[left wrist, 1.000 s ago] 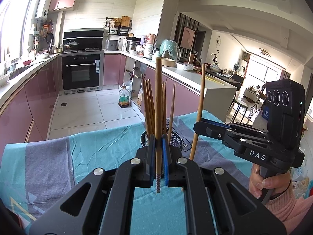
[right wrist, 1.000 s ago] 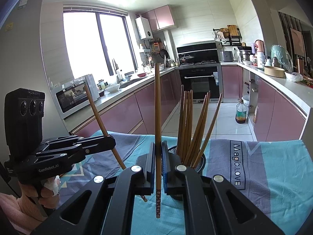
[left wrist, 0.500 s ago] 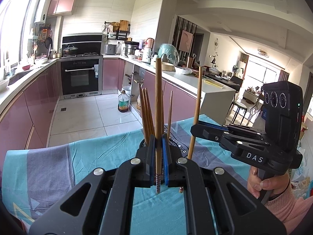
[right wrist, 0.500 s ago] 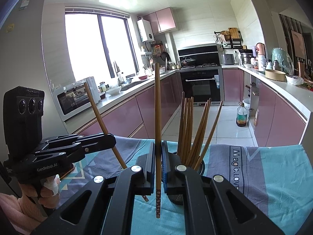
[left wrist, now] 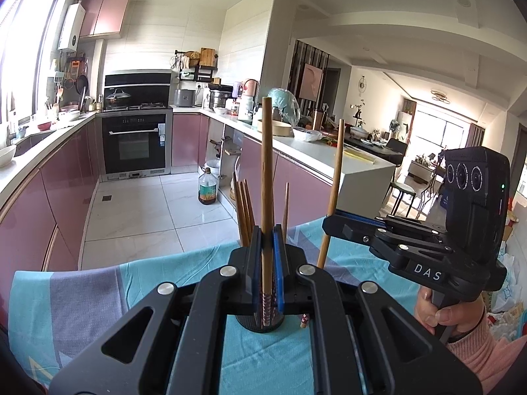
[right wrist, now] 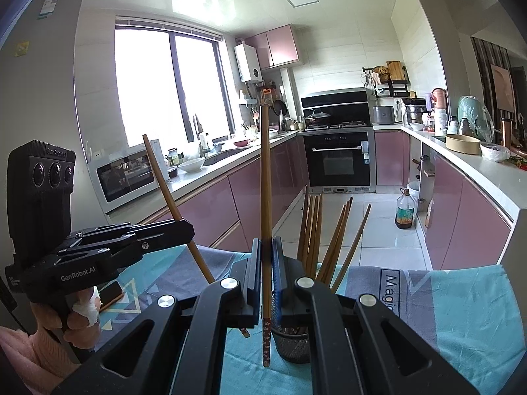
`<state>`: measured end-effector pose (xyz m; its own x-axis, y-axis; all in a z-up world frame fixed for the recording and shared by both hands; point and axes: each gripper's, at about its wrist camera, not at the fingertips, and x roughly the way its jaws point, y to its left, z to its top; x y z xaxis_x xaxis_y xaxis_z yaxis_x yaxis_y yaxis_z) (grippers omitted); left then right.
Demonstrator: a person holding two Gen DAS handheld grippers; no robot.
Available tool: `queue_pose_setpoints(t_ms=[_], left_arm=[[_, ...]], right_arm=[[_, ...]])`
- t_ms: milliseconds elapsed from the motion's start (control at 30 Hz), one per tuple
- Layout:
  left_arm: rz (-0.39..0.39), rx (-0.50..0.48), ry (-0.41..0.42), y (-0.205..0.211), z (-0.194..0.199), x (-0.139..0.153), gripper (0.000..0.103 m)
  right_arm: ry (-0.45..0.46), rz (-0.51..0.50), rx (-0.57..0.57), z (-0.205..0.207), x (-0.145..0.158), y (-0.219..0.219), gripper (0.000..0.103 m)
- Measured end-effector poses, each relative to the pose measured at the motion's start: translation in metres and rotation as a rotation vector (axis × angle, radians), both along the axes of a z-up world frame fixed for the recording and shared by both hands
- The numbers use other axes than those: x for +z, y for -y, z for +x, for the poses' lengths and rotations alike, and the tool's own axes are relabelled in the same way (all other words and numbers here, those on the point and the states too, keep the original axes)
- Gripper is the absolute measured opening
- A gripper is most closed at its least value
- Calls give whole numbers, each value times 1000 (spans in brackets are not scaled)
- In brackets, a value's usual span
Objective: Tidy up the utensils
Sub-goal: 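Bring both upright chopsticks over the mesh holder's rim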
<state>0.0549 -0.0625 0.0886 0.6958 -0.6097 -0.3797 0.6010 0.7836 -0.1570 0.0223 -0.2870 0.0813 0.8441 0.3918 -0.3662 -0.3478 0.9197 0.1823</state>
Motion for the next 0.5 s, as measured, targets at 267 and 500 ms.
queue_pose_setpoints(t_ms=[267, 500], left_arm=[[-15, -7, 34, 3, 1, 14, 7], [-14, -4, 36, 0, 0, 14, 7]], right_arm=[[15, 9, 1, 7, 6, 1, 5], [29, 8, -8, 13, 12, -1, 5]])
